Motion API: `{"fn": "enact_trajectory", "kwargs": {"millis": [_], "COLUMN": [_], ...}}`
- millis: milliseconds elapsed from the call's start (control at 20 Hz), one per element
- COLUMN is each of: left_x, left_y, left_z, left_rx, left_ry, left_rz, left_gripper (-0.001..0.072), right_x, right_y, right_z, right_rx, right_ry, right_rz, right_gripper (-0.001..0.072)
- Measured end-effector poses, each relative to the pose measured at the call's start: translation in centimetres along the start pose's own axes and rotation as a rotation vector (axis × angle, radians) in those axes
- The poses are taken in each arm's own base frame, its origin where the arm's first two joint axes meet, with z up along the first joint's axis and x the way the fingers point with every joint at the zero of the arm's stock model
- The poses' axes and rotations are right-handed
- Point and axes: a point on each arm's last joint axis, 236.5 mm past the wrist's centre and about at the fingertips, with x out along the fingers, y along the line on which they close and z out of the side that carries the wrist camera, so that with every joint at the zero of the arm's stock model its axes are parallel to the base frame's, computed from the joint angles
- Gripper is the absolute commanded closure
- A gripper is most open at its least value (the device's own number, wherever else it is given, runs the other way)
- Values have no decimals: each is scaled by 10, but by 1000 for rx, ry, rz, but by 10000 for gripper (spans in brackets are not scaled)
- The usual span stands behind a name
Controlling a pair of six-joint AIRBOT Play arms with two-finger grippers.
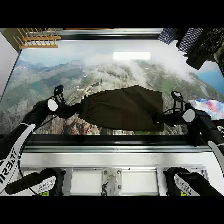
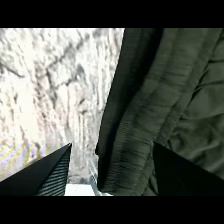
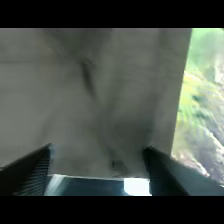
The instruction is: Fold the clothes and pants, and hang the long-sleeved shirts on hangers.
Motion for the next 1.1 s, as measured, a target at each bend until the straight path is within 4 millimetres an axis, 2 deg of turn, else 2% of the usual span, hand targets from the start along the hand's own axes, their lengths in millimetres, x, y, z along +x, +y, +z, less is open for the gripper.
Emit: {"fn": "enact_trajectory", "kwargs": {"millis": [150, 200, 300, 350, 500, 600, 800, 950, 1000, 1100], "left_x": [-32, -43, -62, -69, -76, -73, -50, -29, -23, -9], "left_y": [-5, -8, -16, -22, -45, -64, -98, -123, -131, -148], "left_z": [21, 26, 31, 32, 26, 19, 0, -4, -5, -4], "left_rx": [11, 19, 37, 53, 109, 156, 230, 264, 271, 292], "left_ry": [-46, -66, -99, -113, -126, -121, -86, -58, -47, -32], "left_rz": [-21, -30, -47, -57, -88, -108, -137, -151, -155, -162], "left_gripper": [193, 255, 629, 699, 699, 699, 699, 699, 700, 699], "right_x": [-29, -38, -46, -45, -25, -4, 35, 51, 55, 64], "right_y": [-12, -23, -49, -61, -87, -89, -68, -40, -34, -24], "right_z": [20, 24, 29, 29, 27, 26, 31, 41, 44, 51], "right_rx": [68, 93, 151, 182, 274, 320, 385, 414, 416, 422], "right_ry": [-34, -37, -33, -22, 26, 62, 96, 89, 80, 57], "right_rz": [10, 6, 5, 12, 76, 152, 303, 386, 397, 400], "right_gripper": [72, 72, 71, 72, 77, 78, 79, 80, 146, 405]}}
